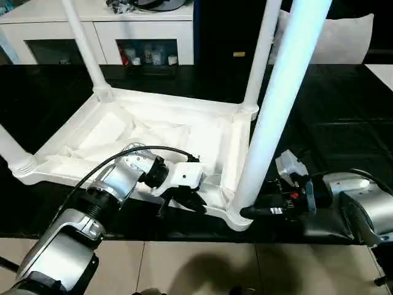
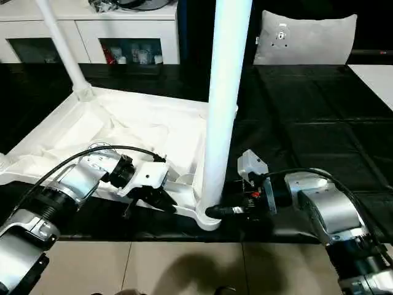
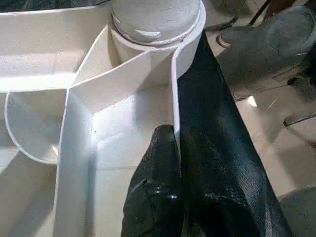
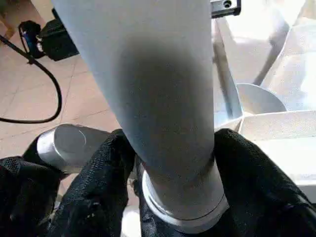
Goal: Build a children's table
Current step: Rotate leg to tighten
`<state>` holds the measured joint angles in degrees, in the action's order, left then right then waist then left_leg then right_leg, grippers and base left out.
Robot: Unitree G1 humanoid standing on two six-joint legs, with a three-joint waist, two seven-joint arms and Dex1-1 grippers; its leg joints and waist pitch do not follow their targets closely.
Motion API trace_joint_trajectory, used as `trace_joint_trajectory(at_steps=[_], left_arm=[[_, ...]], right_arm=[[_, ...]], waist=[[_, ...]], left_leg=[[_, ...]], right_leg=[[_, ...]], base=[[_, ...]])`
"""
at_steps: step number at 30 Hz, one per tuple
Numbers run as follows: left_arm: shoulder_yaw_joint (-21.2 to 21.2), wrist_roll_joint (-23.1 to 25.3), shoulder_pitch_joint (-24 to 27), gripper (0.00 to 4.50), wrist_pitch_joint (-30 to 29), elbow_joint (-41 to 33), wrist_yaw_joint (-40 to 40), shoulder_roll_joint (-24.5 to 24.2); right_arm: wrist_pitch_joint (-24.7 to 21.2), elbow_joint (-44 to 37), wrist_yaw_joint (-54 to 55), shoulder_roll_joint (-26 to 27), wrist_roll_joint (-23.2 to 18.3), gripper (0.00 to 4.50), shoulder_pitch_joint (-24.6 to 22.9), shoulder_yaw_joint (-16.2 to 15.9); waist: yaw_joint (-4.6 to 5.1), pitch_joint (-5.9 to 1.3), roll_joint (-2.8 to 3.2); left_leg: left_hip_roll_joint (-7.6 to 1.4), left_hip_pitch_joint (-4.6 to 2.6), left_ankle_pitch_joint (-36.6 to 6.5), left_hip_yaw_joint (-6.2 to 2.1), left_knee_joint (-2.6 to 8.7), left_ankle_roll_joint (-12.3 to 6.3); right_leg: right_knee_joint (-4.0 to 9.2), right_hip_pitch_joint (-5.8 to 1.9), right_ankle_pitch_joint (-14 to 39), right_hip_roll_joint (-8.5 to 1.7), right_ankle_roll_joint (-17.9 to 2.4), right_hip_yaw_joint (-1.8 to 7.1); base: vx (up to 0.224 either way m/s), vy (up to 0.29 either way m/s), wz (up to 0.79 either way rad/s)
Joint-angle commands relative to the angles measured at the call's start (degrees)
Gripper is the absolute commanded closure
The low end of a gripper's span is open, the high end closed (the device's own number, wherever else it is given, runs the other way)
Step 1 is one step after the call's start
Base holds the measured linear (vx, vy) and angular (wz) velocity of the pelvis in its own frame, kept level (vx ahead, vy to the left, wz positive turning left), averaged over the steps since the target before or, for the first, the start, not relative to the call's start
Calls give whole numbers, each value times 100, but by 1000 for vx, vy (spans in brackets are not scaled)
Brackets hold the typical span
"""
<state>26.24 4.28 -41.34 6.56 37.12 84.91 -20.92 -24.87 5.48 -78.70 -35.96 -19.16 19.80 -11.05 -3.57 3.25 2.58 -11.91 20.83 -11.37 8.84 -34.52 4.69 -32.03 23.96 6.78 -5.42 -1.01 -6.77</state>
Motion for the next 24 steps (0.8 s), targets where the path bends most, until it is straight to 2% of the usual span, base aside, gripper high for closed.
trace_joint_trajectory(at_steps=[1, 2, 4, 6, 7, 8, 9, 10, 11, 12, 13, 14, 15, 16, 17, 18, 19, 20, 21, 23, 24], left_arm=[[22, 21, -135, 450, 36, 21, 61, -26], [22, 21, -135, 450, 36, 21, 61, -26], [-49, -4, -118, 450, -138, 48, -61, -12], [-126, -33, -98, 450, -289, 35, -213, 39], [-220, -81, -77, 450, -516, -5, -400, 119], [-267, -100, -69, 450, -633, -26, -498, 160], [-323, -123, -63, 450, -815, -77, -649, 235], [-407, -108, -79, 450, -1061, -116, -990, 383], [-407, -108, -79, 450, -1061, -116, -990, 383], [-443, -88, -91, 450, -1158, -122, -1166, 452], [-479, -57, -118, 450, -1298, -113, -1387, 549], [-509, -50, -136, 450, -1390, -105, -1528, 621], [-574, -37, -184, 450, -1562, -76, -1834, 776], [-619, -7, -224, 450, -1704, -56, -2076, 898], [-619, -7, -224, 450, -1704, -56, -2076, 898], [-738, -2, -309, 450, -2022, -4, -2540, 1168], [-852, -19, -383, 450, -2277, 40, -2908, 1399], [-852, -19, -383, 450, -2277, 40, -2908, 1399], [-944, -1, -460, 450, -2402, 115, -3314, 1611], [-994, 29, -501, 450, -2418, 167, -3593, 1742], [-1048, 44, -529, 450, -2442, 194, -3838, 1862]], right_arm=[[-54, -28, -152, 39, -98, 213, 18, -74], [-54, -28, -152, 39, -98, 222, 18, -74], [-192, -114, -50, 79, -175, 242, -55, -30], [-262, -196, 159, 158, -205, 248, -138, 22], [-370, -263, 511, 301, -196, 250, -225, 89], [-442, -288, 706, 379, -186, 251, -263, 123], [-398, -283, 1063, 517, -36, 252, -298, 143], [-363, -213, 1808, 815, 289, 252, -299, 186], [-363, -213, 1808, 815, 289, 253, -299, 186], [-384, -175, 2172, 963, 431, 253, -287, 214], [-488, -145, 2540, 1151, 489, 256, -260, 291], [-560, -141, 2773, 1284, 508, 256, -239, 345], [-690, -105, 3274, 1565, 574, 257, -180, 456], [-760, -80, 3625, 1764, 658, 258, -145, 507], [-760, -80, 3625, 1764, 658, 259, -145, 507], [-857, 71, 4414, 2230, 776, 259, -26, 682], [-914, 247, 5021, 2574, 875, 259, 106, 794], [-914, 247, 5021, 2574, 875, 259, 106, 794], [-879, 507, 5625, 2899, 945, 259, 287, 970], [-801, 706, 5960, 3060, 986, 259, 417, 1080], [-758, 865, 6266, 3185, 1058, 259, 528, 1156]], waist=[[4, -425, -134], [5, -424, -142], [2, -428, -110], [3, -427, -119], [-8, -426, -76], [7, -415, -101], [27, -411, -106], [44, -396, -111], [71, -370, -98], [101, -362, -107], [152, -360, -136], [182, -358, -124], [289, -354, -96], [307, -357, -54], [405, -372, -58], [435, -380, -36], [522, -357, 8], [564, -360, 14], [662, -394, 67], [760, -389, 64], [789, -399, 98]], left_leg=[[-89, 4, -858, 74, 390, -569], [-90, 11, -843, 74, 392, -571], [-86, 7, -852, 75, 389, -560], [-84, 2, -865, 78, 390, -544], [-81, -4, -900, 78, 391, -520], [-75, -5, -935, 80, 396, -478], [-53, 1, -1028, 72, 403, -412], [-46, -1, -1082, 71, 409, -377], [-15, -44, -1221, 74, 398, -282], [-1, -37, -1272, 69, 397, -234], [41, -10, -1361, 51, 381, -185], [56, -27, -1408, 53, 374, -181], [75, -33, -1533, 44, 349, -201], [75, -55, -1591, 27, 350, -199], [64, -44, -1671, 5, 358, -215], [56, -29, -1672, -9, 367, -218], [45, -27, -1816, -17, 375, -216], [54, -53, -1923, -24, 364, -216], [12, -54, -2002, -80, 392, -275], [4, -46, -2126, -94, 408, -327], [15, -48, -2100, -92, 407, -362]], right_leg=[[351, -397, 2365, -262, -873, 235], [347, -400, 2316, -260, -885, 235], [347, -404, 2287, -257, -903, 234], [355, -401, 2304, -254, -901, 232], [362, -400, 2355, -255, -887, 232], [385, -396, 2446, -256, -858, 226], [402, -409, 2658, -256, -769, 204], [424, -397, 2793, -251, -707, 195], [485, -353, 3162, -236, -571, 162], [509, -359, 3334, -241, -490, 144], [556, -392, 3636, -228, -285, 87], [586, -375, 3739, -223, -215, 69], [653, -359, 3865, -201, -93, 5], [673, -353, 3877, -212, -92, -29], [695, -386, 3776, -209, -83, -68], [690, -407, 3678, -213, -99, -69], [723, -378, 3629, -194, -132, -99], [748, -374, 3661, -187, -135, -145], [728, -455, 3304, -232, -218, -178], [733, -452, 3137, -240, -306, -196], [715, -463, 3008, -250, -371, -174]], base=[[0, 0, 0], [0, 0, 0], [0, 0, 0], [0, 0, 0], [0, 0, 0], [0, 0, 0], [0, 0, 0], [0, 0, 0], [0, 0, 0], [0, 0, 0], [0, 0, 0], [0, 0, 0], [0, 0, 0], [0, 0, 0], [0, 0, 0], [0, 0, 0], [0, 0, 0], [0, 0, 0], [0, 0, 0], [0, 0, 0], [0, 0, 0]])
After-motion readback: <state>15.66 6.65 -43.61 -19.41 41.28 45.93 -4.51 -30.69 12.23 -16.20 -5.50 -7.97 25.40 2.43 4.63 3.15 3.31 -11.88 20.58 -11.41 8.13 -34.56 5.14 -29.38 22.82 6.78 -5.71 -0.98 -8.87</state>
